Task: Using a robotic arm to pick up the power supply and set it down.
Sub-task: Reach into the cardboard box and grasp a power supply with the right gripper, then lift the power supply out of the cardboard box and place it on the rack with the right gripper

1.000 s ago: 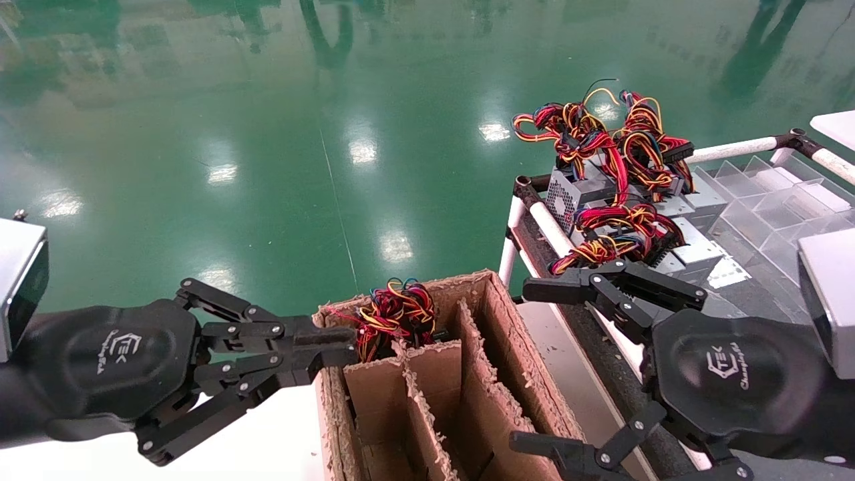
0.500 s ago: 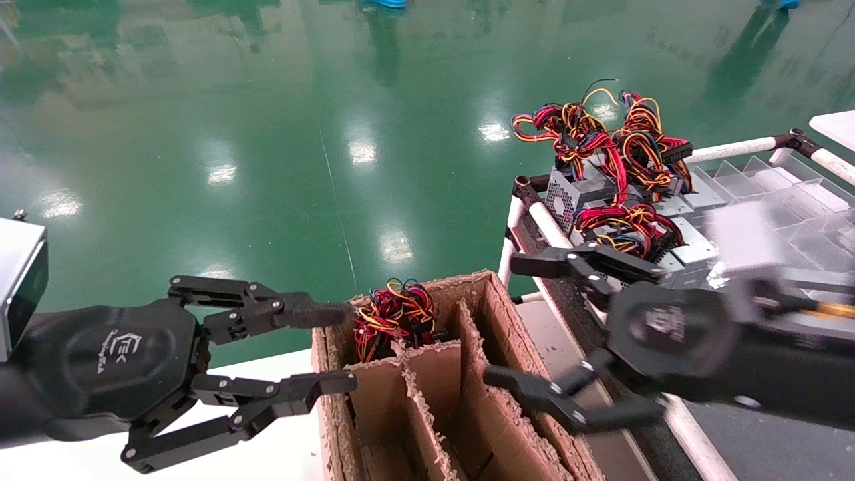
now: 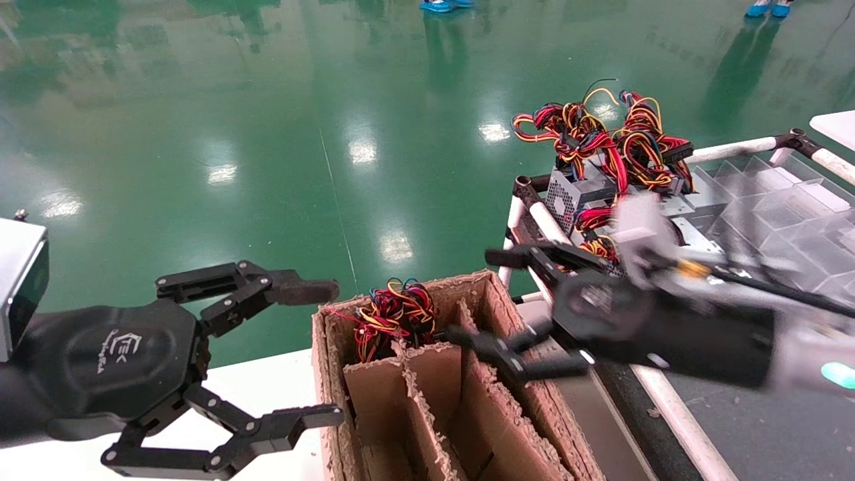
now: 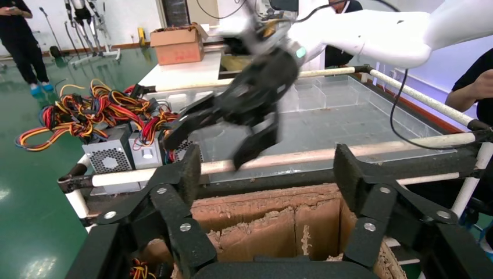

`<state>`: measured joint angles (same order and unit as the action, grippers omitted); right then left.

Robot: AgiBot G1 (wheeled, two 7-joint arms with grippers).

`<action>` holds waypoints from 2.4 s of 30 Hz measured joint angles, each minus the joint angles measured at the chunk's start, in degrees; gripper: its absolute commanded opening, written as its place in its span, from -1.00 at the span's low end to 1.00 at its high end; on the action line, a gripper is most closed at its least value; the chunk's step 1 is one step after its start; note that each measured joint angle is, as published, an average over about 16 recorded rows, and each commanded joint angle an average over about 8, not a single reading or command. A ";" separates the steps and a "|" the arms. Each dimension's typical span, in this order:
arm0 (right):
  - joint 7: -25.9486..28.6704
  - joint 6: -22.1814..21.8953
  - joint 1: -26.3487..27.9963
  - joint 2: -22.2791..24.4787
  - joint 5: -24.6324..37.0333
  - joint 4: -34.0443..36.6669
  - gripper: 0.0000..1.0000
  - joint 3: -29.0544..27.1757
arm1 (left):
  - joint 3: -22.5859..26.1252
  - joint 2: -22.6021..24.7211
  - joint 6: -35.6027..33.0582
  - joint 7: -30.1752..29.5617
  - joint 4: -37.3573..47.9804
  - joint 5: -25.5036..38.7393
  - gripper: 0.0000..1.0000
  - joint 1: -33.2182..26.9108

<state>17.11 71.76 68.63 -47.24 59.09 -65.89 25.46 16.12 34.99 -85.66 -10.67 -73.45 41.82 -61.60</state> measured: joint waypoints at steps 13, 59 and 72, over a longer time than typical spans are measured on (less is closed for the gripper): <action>4.08 -7.58 7.82 -12.38 14.63 11.45 -0.26 8.82 | 0.06 -0.02 0.01 0.03 0.02 -0.03 1.00 -0.02; -5.84 -9.47 6.55 -16.85 12.67 23.31 -1.00 7.23 | 0.24 -0.09 0.09 0.12 0.02 -0.16 1.00 -0.06; -6.32 -7.97 6.58 -14.92 8.57 22.26 -1.00 4.44 | 0.29 -0.11 0.11 0.15 0.02 -0.19 1.00 -0.07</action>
<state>10.79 63.80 75.21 -62.16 67.65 -43.63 29.90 16.41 34.87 -85.54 -10.52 -73.43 41.62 -61.68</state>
